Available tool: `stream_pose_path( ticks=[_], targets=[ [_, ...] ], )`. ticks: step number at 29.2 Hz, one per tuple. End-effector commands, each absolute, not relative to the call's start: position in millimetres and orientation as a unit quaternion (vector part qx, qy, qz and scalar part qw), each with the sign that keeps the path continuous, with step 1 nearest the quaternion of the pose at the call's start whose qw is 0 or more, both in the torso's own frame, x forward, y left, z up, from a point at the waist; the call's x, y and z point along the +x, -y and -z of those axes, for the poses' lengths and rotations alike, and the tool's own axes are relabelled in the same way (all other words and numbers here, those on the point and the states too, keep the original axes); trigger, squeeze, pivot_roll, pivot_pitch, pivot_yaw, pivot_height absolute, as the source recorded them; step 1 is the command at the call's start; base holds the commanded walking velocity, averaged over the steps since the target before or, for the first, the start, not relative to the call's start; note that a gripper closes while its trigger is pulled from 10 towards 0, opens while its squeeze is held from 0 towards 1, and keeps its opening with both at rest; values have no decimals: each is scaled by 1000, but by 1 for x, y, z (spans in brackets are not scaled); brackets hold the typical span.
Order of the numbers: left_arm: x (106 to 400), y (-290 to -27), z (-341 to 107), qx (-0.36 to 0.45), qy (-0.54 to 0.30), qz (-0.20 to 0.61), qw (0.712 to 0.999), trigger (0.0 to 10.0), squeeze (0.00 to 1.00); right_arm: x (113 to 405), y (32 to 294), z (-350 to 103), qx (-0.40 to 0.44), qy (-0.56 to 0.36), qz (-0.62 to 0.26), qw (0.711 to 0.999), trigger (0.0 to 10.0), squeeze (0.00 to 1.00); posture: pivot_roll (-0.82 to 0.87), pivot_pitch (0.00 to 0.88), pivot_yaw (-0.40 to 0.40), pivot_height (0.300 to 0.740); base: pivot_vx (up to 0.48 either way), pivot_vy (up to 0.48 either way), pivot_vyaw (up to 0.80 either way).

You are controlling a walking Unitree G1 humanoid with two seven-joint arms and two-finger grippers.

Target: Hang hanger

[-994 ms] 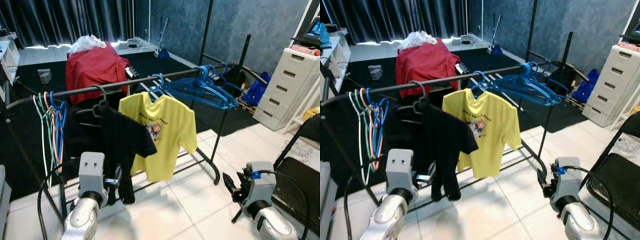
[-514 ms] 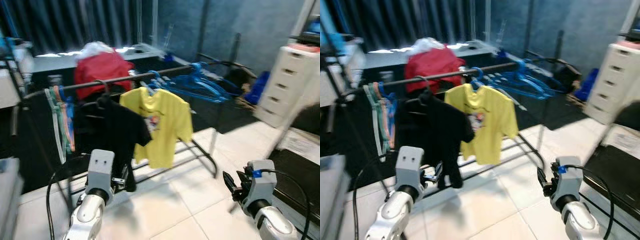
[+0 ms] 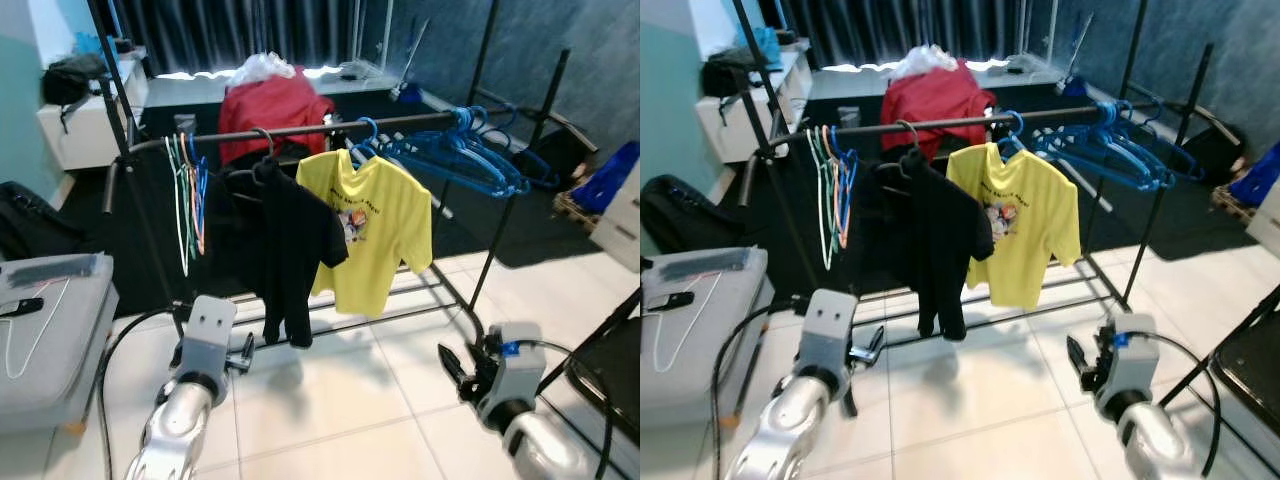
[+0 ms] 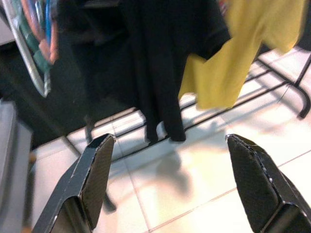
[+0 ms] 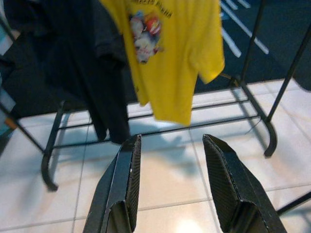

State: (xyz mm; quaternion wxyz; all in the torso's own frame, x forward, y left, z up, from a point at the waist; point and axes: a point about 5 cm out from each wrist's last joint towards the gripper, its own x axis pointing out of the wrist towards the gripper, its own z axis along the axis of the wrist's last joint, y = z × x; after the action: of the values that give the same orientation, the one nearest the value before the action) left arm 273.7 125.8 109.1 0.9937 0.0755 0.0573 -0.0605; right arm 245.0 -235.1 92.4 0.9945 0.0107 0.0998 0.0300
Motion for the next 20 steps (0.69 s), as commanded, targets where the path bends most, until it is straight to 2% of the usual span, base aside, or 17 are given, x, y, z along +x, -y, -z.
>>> stream_pose_path(
  ticks=[1,13,16,17,20],
  targets=[
    [274,-130,-102,76,-76,54,993,10000,0,245,231,-90,22,-100,-35,994,10000,0,-69,0,-22,740,0,-461,0],
    [278,-131,-103,55,-81,43,994,10000,0,246,231,-90,31,-100,-28,994,10000,0,-72,0,-20,740,0,-420,0],
    [280,-134,-105,40,-80,28,996,10000,0,247,231,-90,32,-99,-27,994,10000,0,-73,0,-20,740,0,0,0],
    [283,-142,-107,19,-74,-2,997,10000,0,247,231,-90,34,-99,-28,994,10000,0,-75,0,-20,740,0,0,0],
    [286,-152,-106,47,-86,-44,994,10000,0,247,232,-90,36,-100,-28,994,10000,0,-75,0,-21,740,0,0,0]
  ],
)
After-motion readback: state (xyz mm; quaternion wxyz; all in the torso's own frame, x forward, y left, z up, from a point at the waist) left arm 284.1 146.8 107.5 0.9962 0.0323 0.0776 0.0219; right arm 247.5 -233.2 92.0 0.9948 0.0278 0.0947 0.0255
